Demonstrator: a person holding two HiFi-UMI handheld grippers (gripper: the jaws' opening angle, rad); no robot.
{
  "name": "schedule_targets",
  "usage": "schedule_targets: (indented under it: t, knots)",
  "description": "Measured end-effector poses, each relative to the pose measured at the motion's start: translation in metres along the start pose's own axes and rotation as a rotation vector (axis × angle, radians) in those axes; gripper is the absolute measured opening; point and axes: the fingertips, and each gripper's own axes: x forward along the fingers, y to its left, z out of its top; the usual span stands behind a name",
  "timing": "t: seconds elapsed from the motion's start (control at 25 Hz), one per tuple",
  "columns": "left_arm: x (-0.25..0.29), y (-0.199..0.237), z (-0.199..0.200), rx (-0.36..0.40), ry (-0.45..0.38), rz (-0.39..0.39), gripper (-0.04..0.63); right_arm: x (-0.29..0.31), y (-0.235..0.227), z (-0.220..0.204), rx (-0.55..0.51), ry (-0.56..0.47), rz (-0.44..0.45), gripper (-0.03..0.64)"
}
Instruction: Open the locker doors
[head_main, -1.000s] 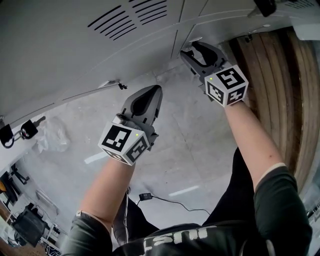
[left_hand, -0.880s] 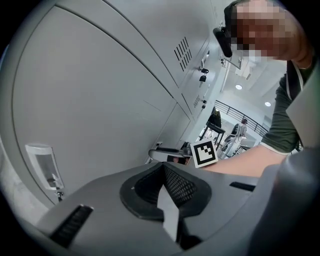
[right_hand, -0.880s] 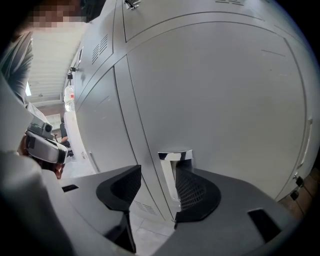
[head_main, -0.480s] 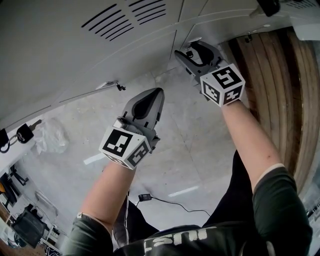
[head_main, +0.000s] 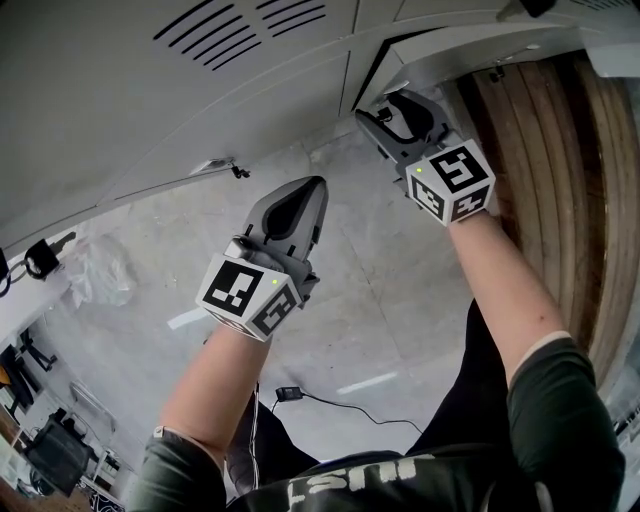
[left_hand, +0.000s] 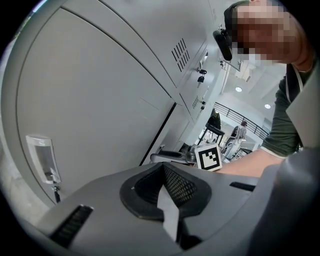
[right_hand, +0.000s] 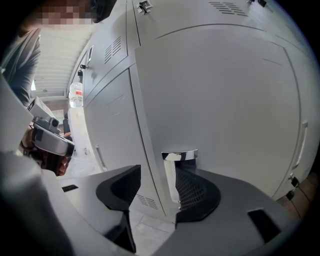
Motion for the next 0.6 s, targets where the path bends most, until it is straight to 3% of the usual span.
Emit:
schedule_targets:
  t: [0.24,0.6]
  knots:
    - [0.001,-0.001,-0.010,-0.011,0.013,-0.002,-0.002,-0.023,0.001,-0.011,0.003,-0.013,-0.050,0.215]
    - [0.006,-0.005,-0.017,-0.017,0.023,-0.019,-0.002,-0.063,-0.004,-0.029,0.040,-0.004,-0.108,0.152]
